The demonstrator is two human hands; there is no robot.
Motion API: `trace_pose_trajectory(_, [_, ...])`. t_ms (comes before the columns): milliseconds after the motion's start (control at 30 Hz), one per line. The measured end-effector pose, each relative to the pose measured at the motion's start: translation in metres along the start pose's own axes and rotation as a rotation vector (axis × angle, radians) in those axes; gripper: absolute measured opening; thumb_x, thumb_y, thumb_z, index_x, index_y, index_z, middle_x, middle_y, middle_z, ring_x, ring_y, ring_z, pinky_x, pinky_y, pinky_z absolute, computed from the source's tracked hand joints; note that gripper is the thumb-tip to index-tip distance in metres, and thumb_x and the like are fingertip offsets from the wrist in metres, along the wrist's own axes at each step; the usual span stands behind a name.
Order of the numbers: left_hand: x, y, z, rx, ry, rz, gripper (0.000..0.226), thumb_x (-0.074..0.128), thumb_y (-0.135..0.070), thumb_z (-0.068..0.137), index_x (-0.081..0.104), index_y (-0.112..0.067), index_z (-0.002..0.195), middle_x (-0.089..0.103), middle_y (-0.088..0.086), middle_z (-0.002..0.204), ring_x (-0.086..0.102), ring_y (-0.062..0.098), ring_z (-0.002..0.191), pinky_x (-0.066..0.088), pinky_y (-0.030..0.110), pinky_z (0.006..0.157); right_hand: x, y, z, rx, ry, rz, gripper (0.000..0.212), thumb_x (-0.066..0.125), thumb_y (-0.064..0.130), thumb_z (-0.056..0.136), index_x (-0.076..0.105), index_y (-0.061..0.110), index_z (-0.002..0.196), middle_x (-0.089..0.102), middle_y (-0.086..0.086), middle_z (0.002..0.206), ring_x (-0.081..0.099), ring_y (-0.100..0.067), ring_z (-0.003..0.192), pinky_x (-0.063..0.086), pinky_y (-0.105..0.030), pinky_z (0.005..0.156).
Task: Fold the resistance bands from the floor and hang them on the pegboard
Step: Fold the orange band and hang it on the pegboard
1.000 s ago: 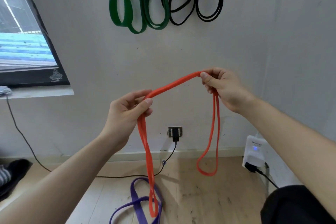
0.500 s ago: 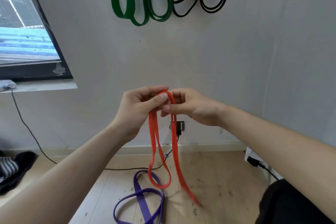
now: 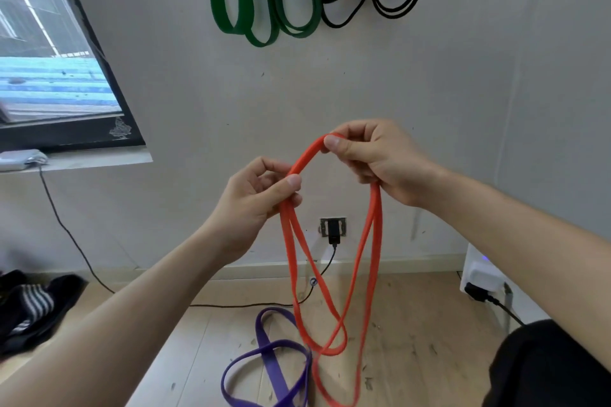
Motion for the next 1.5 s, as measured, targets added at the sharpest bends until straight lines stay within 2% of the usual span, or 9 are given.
trace_pose_trajectory(300, [-0.001,0.008,-0.002,-0.056,0.018,0.013,0.026,0.069,-0.025,0.083,0.059,-0.008,0.100,0.066,0.003,0.085,0.067,0.021,0.077,0.057,0.030,0.075,-0.022,0.006,0.001,-0.038,-0.160,0.004,0.017,0.064,0.018,0.094,0.069,0.002,0.090,0.039,-0.004,0.057,0.034,-0.015,0.049,0.033,-0.023,0.045])
trace_pose_trajectory(433, [-0.004,0.012,-0.002,-0.051,0.011,0.146,0.030,0.069,-0.028,0.083,0.061,-0.006,0.103,0.069,0.005,0.088,0.070,0.023,0.080,0.059,0.032,0.079,-0.031,0.003,0.003,-0.049,-0.200,0.013,0.017,0.065,0.019,0.094,0.070,0.004,0.087,0.042,-0.003,0.055,0.036,-0.015,0.048,0.034,-0.024,0.045])
trace_pose_trajectory(633, [-0.004,0.013,0.002,-0.029,-0.071,0.120,0.005,0.065,-0.012,0.096,0.063,-0.008,0.096,0.070,0.005,0.086,0.069,0.021,0.077,0.058,0.032,0.079,-0.041,-0.009,0.006,-0.008,-0.221,0.001,0.017,0.064,0.019,0.095,0.070,0.004,0.090,0.046,-0.005,0.058,0.041,-0.015,0.049,0.036,-0.024,0.049])
trace_pose_trajectory(800, [0.000,0.005,0.001,-0.014,-0.109,0.016,0.008,0.064,-0.015,0.095,0.064,-0.008,0.097,0.071,0.007,0.087,0.068,0.023,0.077,0.058,0.036,0.082,-0.039,-0.030,0.001,0.195,0.021,-0.087,0.021,0.068,0.011,0.090,0.065,0.001,0.109,0.057,-0.007,0.075,0.057,-0.015,0.059,0.052,-0.028,0.064])
trace_pose_trajectory(967, [0.010,0.000,-0.002,0.015,-0.082,-0.002,0.025,0.071,-0.023,0.082,0.068,-0.003,0.097,0.071,0.010,0.085,0.066,0.024,0.076,0.060,0.033,0.079,-0.002,-0.028,-0.007,0.190,0.314,-0.180,0.030,0.073,0.012,0.088,0.065,0.007,0.116,0.065,-0.010,0.090,0.066,-0.020,0.082,0.057,-0.029,0.079])
trace_pose_trajectory(1133, [0.009,0.002,-0.003,0.026,-0.105,0.098,0.024,0.073,-0.018,0.085,0.071,-0.002,0.103,0.076,0.009,0.084,0.071,0.022,0.076,0.062,0.033,0.079,0.018,-0.023,-0.006,0.032,0.133,-0.159,0.019,0.074,0.014,0.088,0.070,0.004,0.103,0.067,-0.011,0.079,0.065,-0.018,0.068,0.055,-0.029,0.066])
trace_pose_trajectory(1267, [0.006,0.001,-0.005,0.016,-0.061,0.152,0.022,0.074,-0.012,0.087,0.068,-0.003,0.106,0.077,0.012,0.089,0.074,0.023,0.079,0.062,0.033,0.079,0.016,-0.017,-0.004,0.026,0.107,-0.227,0.009,0.072,0.014,0.089,0.074,0.008,0.095,0.069,-0.004,0.071,0.064,-0.017,0.061,0.053,-0.030,0.059])
trace_pose_trajectory(1367, [0.002,0.000,-0.008,-0.025,-0.045,0.163,0.021,0.071,0.003,0.089,0.061,0.003,0.107,0.073,0.019,0.088,0.074,0.026,0.078,0.062,0.034,0.079,0.014,-0.011,-0.003,0.021,0.047,-0.154,0.006,0.072,0.015,0.088,0.073,0.010,0.090,0.067,-0.002,0.066,0.058,-0.014,0.054,0.046,-0.025,0.052])
trace_pose_trajectory(1500, [-0.006,-0.001,-0.011,-0.078,-0.011,0.115,0.012,0.067,0.003,0.091,0.061,-0.003,0.098,0.072,0.014,0.082,0.074,0.026,0.078,0.060,0.035,0.079,0.005,-0.001,-0.003,0.035,0.017,-0.032,0.017,0.074,0.024,0.079,0.071,0.008,0.085,0.061,-0.004,0.061,0.048,-0.013,0.050,0.038,-0.022,0.048])
Point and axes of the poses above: each hand's wrist, its own z-axis towards the middle knuckle, its own x-axis out of the palm, y = z × x, the point moved 1 cm from there along z, towards the middle knuckle
